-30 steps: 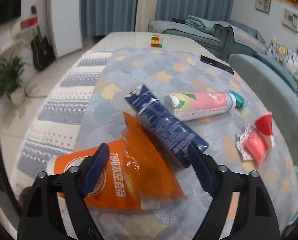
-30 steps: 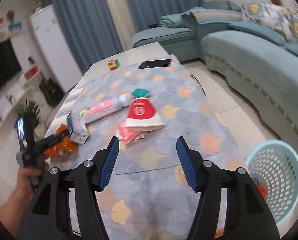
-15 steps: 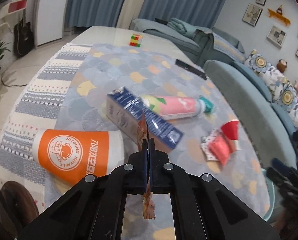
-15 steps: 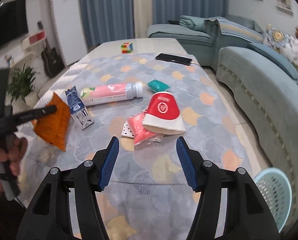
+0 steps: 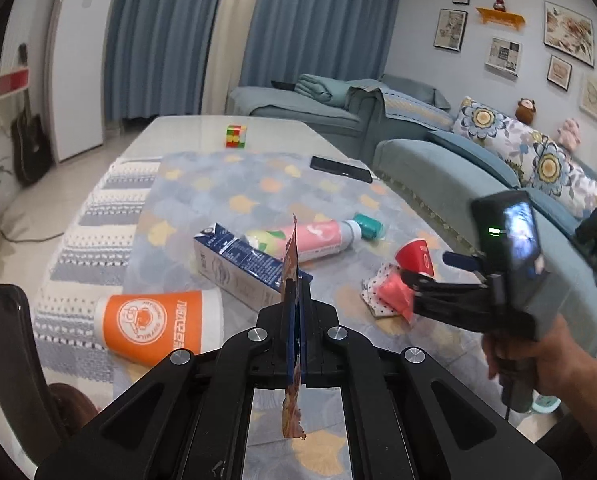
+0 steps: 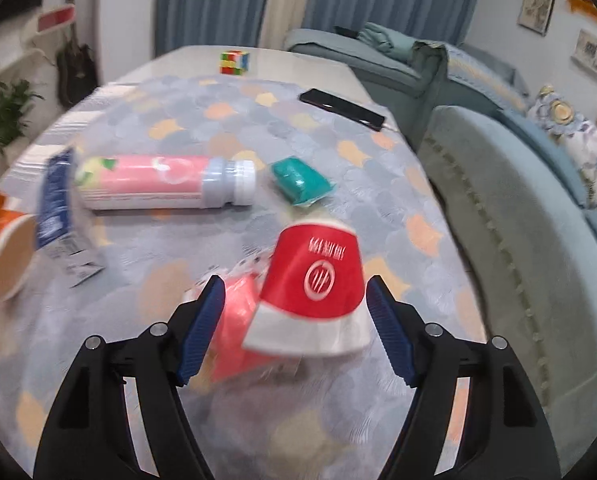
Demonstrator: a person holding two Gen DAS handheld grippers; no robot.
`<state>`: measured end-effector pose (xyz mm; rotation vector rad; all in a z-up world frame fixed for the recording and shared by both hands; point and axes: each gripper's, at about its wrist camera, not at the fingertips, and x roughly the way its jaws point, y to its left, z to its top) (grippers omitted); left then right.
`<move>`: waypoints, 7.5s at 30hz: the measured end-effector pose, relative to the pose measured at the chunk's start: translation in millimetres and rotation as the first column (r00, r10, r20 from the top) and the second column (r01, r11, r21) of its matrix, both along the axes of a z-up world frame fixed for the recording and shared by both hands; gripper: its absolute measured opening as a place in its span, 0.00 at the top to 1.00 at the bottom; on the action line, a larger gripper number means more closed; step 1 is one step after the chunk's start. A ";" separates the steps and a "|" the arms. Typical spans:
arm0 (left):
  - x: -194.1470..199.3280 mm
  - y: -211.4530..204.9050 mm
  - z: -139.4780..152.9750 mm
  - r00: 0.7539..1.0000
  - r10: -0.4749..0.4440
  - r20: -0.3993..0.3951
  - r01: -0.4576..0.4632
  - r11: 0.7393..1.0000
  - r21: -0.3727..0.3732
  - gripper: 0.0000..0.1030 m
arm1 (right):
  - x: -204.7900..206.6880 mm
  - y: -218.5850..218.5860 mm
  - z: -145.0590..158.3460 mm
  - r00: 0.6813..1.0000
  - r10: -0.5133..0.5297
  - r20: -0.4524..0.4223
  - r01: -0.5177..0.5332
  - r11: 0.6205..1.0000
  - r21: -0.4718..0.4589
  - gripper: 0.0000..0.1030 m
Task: Collect trash
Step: 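Grasp the orange wrapper with the left tool while the right tool grasps the red-white paper cup, then carry both items to the blue basket and open both tools to drop them, then grasp the orange paper cup with the left tool, then grasp the pink bag with the right tool, then carry cup and bag to the blue basket and open both tools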
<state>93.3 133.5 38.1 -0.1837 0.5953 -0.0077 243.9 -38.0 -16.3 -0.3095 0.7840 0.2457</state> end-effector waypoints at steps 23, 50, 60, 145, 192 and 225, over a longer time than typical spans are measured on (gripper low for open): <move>-11.6 -28.1 15.4 0.995 -0.035 0.096 0.027 0.996 0.081 1.00 | -32.4 -50.1 39.5 0.991 -0.131 0.014 0.124 0.963 0.240 0.51; -48.6 -102.5 24.6 0.915 -0.357 0.190 0.338 0.932 0.128 1.00 | -210.4 -252.0 126.3 0.912 -0.339 0.230 0.173 0.827 0.534 0.51; -42.1 -183.2 26.3 0.837 -0.518 0.175 0.524 0.851 0.015 0.99 | -215.5 -347.6 120.1 0.819 -0.554 0.151 0.384 0.724 0.573 0.51; 42.3 24.5 -44.9 0.908 0.418 -0.035 -0.331 0.766 0.551 0.99 | -145.3 -227.4 98.8 0.970 -0.239 0.032 0.190 0.838 0.511 0.44; -4.7 18.7 -0.5 0.993 0.120 -0.004 -0.119 0.986 0.121 0.99 | -47.3 -5.3 5.8 0.996 0.088 -0.026 -0.083 0.987 0.140 0.68; -34.5 -122.9 26.2 0.910 -0.381 0.164 0.375 0.925 0.064 0.99 | -197.5 -336.4 99.7 0.855 -0.493 0.158 0.355 0.780 0.515 0.68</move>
